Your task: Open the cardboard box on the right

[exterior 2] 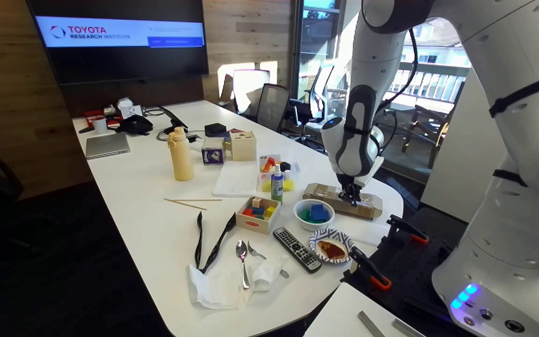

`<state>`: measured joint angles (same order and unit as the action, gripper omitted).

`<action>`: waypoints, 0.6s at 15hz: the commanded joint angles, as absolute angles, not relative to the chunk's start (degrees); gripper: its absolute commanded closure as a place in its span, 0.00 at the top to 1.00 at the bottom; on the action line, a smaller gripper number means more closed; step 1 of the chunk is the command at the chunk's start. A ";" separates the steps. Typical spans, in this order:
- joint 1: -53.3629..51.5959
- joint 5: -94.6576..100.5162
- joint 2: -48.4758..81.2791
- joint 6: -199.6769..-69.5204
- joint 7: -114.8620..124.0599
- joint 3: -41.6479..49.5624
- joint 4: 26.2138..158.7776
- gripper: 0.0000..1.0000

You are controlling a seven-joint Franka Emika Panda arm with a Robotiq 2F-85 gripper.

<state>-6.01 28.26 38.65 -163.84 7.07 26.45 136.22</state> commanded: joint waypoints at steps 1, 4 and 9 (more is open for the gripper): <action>-12.46 29.69 40.60 -164.80 10.15 30.85 136.81 0.63; -17.67 29.38 45.15 -167.25 13.99 33.88 135.11 0.87; -24.85 25.32 53.81 -169.57 17.58 36.65 131.20 1.00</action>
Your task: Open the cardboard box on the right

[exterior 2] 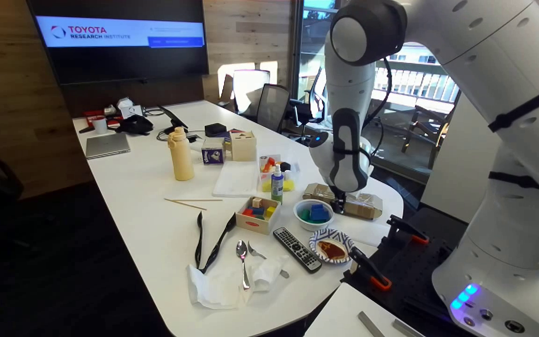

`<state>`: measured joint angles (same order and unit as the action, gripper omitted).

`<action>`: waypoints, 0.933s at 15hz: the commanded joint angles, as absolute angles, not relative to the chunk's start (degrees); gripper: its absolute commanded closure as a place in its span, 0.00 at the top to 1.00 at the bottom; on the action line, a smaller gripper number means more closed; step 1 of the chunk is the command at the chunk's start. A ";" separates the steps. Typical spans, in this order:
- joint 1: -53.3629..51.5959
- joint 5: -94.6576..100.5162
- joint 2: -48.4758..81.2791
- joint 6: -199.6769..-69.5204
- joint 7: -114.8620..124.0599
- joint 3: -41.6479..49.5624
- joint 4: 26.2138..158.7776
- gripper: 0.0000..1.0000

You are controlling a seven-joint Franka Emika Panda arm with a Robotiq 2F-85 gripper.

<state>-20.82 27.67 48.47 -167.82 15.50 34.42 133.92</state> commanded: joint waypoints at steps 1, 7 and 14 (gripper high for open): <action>-25.86 24.32 55.25 -169.69 18.04 37.07 130.32 1.00; -28.12 17.64 61.98 -168.99 17.90 39.40 124.88 1.00; -27.34 13.39 66.63 -168.29 17.09 39.74 120.76 1.00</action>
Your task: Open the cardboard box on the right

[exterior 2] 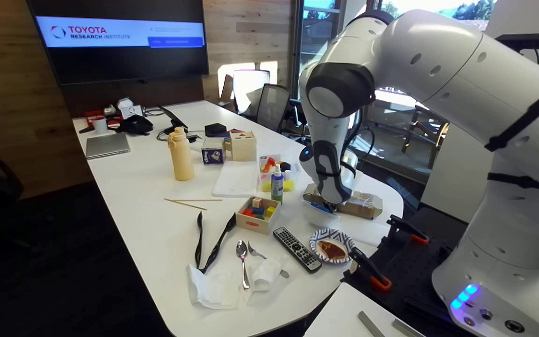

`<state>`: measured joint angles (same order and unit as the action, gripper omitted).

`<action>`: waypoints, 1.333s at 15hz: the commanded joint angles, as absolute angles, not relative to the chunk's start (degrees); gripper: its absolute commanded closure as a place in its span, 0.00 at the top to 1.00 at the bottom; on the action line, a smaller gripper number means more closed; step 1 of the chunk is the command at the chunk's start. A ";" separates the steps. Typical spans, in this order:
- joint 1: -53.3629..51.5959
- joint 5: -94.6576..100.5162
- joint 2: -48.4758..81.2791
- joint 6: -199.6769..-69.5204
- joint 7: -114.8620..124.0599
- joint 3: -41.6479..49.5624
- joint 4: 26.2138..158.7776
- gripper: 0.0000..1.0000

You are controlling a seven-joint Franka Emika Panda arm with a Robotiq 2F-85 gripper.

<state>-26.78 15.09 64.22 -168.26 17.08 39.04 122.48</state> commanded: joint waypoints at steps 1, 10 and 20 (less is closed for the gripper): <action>-27.29 12.99 66.84 -168.36 16.93 39.69 120.65 1.00; -27.56 12.47 66.73 -168.76 16.38 39.26 121.54 1.00; -27.26 12.49 65.73 -169.43 15.94 38.97 122.40 0.37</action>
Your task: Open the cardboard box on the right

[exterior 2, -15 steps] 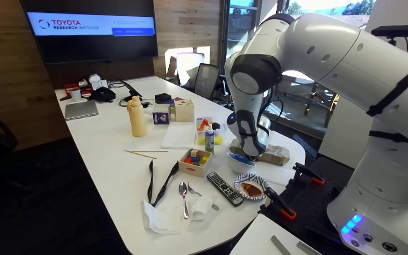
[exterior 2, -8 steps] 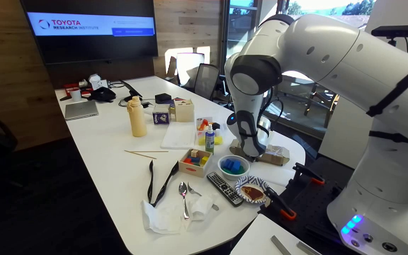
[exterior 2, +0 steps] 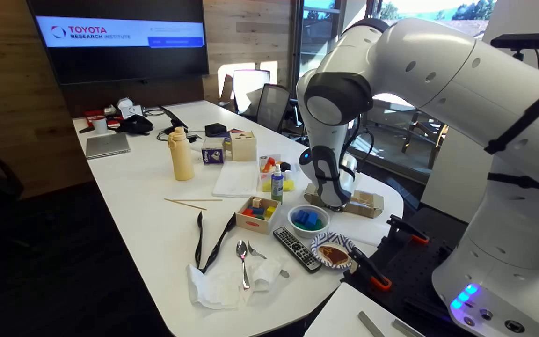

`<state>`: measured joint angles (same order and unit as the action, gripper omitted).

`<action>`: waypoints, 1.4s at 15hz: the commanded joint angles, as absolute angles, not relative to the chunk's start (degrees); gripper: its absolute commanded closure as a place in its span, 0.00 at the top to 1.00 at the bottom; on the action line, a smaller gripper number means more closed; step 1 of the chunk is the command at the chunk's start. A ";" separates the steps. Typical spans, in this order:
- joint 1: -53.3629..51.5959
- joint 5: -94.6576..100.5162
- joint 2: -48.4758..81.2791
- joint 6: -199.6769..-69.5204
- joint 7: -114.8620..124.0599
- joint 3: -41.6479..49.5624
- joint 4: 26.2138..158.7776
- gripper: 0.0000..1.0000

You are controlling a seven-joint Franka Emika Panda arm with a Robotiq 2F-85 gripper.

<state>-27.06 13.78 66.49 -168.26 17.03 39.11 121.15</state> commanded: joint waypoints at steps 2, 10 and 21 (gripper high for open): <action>-26.91 12.51 64.73 -169.63 15.55 38.83 122.93 0.35; -21.53 14.05 52.56 -167.53 7.40 36.09 128.39 0.25; -2.85 14.57 37.94 -156.51 -3.59 24.23 128.16 0.22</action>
<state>-8.82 14.16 42.28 -160.66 -0.96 28.60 128.43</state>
